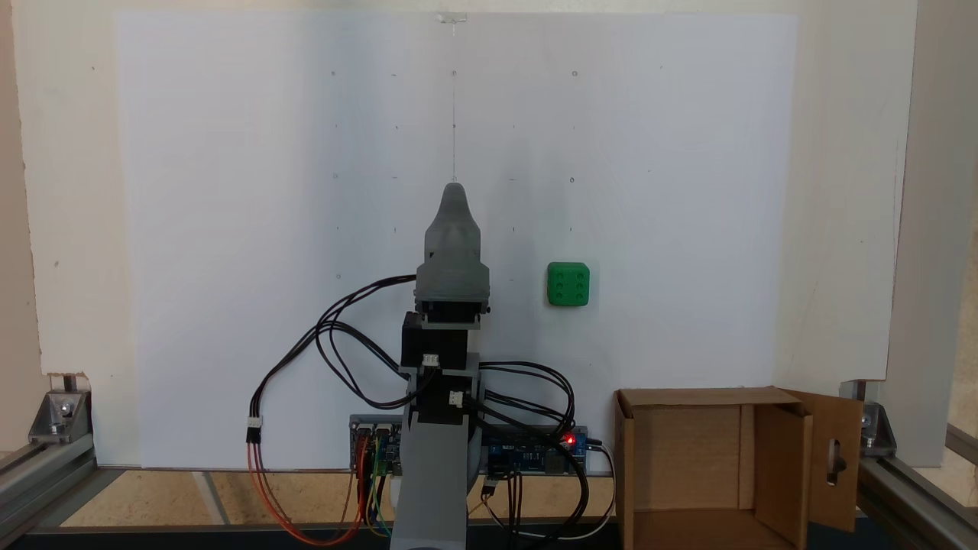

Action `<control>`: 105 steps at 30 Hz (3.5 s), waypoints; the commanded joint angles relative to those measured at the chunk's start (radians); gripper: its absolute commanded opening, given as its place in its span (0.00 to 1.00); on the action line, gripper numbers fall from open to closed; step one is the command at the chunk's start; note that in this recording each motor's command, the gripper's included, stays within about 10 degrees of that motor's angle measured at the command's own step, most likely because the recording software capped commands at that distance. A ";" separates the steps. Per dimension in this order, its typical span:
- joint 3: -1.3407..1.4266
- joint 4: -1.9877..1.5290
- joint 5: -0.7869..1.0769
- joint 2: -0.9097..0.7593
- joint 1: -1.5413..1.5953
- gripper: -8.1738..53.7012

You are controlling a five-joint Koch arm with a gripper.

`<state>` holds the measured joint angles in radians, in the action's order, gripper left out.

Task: Grasp a green dice and put it in the bin.

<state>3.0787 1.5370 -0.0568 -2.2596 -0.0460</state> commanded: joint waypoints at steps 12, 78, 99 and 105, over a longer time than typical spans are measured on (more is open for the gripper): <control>0.048 -0.141 -0.051 -0.106 0.000 0.85; -0.095 -0.255 -0.041 -0.106 -0.069 0.83; -0.920 -1.676 -0.060 -0.100 -0.233 0.87; -1.058 -2.060 0.077 0.018 -0.374 0.90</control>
<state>2.0877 -0.4280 -0.0660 -2.2457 -0.3927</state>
